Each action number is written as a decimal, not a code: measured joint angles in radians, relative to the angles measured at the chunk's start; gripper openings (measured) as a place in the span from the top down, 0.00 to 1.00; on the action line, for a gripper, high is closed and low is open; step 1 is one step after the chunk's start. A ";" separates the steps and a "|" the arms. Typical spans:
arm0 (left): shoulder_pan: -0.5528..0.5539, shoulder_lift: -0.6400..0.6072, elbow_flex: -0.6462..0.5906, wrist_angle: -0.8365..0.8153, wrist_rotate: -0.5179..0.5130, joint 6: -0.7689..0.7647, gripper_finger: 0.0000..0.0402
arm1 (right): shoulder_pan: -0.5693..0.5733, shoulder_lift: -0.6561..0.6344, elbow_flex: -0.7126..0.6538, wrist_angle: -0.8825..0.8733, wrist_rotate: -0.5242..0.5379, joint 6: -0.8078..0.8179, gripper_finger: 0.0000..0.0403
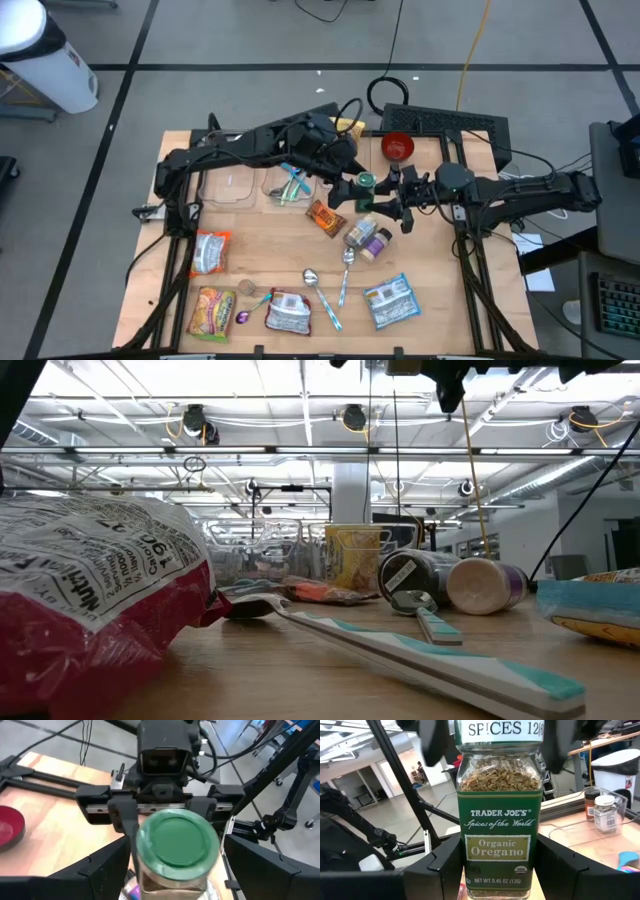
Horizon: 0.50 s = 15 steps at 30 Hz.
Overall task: Pick & Place Food Item
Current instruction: Put the green spice bottle into the left transparent bin
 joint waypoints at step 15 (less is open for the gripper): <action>0.007 0.021 0.000 0.004 -0.003 0.025 0.40 | -0.007 0.000 0.000 -0.027 -0.002 -0.015 0.53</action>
